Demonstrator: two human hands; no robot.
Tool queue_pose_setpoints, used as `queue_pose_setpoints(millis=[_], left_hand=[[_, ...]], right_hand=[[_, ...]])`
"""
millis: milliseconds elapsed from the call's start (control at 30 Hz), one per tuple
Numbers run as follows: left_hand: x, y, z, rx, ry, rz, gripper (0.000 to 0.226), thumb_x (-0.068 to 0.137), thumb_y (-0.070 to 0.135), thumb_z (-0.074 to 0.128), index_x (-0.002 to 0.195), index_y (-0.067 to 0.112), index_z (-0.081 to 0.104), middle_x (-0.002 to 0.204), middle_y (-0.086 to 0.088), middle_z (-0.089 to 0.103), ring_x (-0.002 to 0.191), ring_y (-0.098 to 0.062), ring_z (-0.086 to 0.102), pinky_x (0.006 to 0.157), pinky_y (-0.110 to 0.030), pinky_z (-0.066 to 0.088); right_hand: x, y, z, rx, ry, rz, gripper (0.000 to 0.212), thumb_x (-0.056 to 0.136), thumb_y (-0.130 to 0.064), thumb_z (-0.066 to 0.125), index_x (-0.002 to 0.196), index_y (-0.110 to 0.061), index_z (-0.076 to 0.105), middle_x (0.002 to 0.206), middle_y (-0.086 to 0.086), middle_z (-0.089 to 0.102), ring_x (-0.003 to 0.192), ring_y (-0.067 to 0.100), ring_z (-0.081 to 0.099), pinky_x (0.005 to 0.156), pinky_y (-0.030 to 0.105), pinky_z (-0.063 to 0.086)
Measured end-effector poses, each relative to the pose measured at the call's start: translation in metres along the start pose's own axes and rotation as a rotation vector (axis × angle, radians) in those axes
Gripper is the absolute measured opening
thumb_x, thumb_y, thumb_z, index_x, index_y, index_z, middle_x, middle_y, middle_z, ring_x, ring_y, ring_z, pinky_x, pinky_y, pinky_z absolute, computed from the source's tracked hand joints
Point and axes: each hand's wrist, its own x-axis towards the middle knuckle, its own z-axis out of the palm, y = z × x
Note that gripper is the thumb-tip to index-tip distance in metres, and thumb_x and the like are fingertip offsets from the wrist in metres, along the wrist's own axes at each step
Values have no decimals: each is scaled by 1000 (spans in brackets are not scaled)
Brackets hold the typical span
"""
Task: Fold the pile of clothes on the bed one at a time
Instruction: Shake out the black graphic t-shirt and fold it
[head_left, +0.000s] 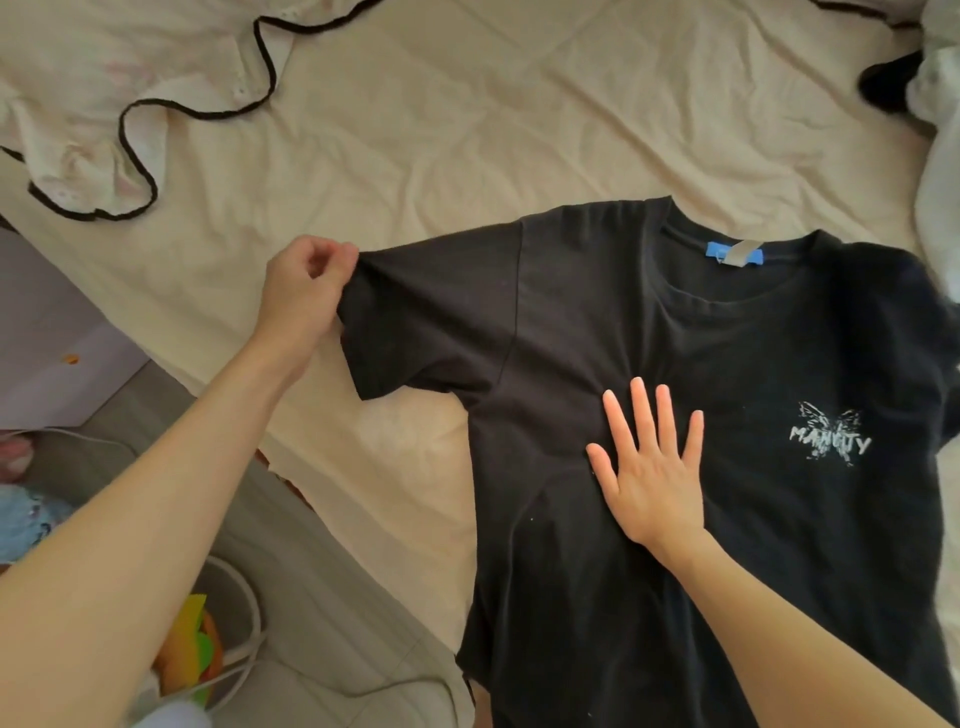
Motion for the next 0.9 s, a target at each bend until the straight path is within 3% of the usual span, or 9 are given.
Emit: queue_pose_setpoints(millis=[67, 133, 200, 267, 367, 500, 667, 767, 900], left_hand=[[5, -1, 4, 18, 13, -40, 15, 95, 32, 52, 97, 18, 53, 87, 12, 56, 81, -1, 53, 65, -6, 42], [9, -3, 9, -2, -4, -91, 23, 94, 40, 52, 101, 18, 51, 94, 9, 58, 87, -4, 54, 73, -14, 44], [12, -6, 8, -76, -22, -187, 34, 92, 50, 49, 103, 17, 53, 101, 2, 59, 94, -11, 55, 84, -25, 45], [12, -8, 2, -161, -78, -255, 40, 93, 51, 46, 101, 14, 59, 100, -3, 61, 92, -14, 57, 85, -30, 47], [9, -10, -9, -312, -141, -257, 26, 96, 27, 46, 84, 13, 63, 81, 0, 61, 76, -10, 58, 74, -25, 47], [5, -22, -20, -453, -266, -238, 35, 91, 2, 28, 94, 8, 62, 87, -1, 66, 85, -12, 60, 81, -22, 48], [4, -25, -21, -391, -420, -178, 43, 86, -12, 29, 106, 8, 61, 96, 4, 71, 95, -8, 64, 84, -18, 49], [-2, -30, -23, -306, -398, -219, 38, 90, -13, 39, 109, 12, 61, 93, 12, 72, 94, -1, 65, 80, -13, 50], [-6, -27, -22, -85, -260, -135, 22, 91, 1, 53, 108, 10, 63, 76, 22, 70, 76, 8, 63, 71, -7, 48]], right_hand=[[1, 0, -1, -8, -18, 5, 67, 87, -61, -7, 147, -30, -6, 157, 2, -11, 145, 26, -14, 116, 54, -6], [-1, 0, -8, 10, -25, 12, 67, 88, -62, -4, 147, -31, -7, 159, 2, -9, 144, 25, -16, 116, 55, -5], [-1, -7, -20, 119, 65, 30, 67, 93, -60, 11, 151, -27, 10, 160, 6, 6, 146, 27, -2, 115, 58, 1], [8, -25, -32, 211, 211, 5, 62, 95, -54, 23, 149, -23, 24, 157, 9, 20, 145, 29, 13, 113, 57, 6], [34, -57, -36, 232, 223, -19, 60, 96, -54, 19, 150, -27, 20, 158, 7, 18, 146, 26, 12, 115, 55, 4], [46, -67, -9, 147, 179, 39, 59, 96, -53, 12, 149, -28, 7, 159, 6, 10, 147, 25, 4, 116, 53, -2], [51, -66, 1, 151, 224, 37, 60, 95, -50, 18, 149, -25, 13, 158, 8, 16, 146, 28, 10, 115, 55, 1], [51, -66, 0, 156, 202, 41, 61, 94, -50, 19, 149, -24, 18, 158, 9, 15, 146, 28, 9, 115, 55, 0], [53, -68, -1, 153, 196, 43, 61, 93, -48, 21, 149, -22, 21, 158, 10, 17, 145, 29, 10, 114, 55, -1]])
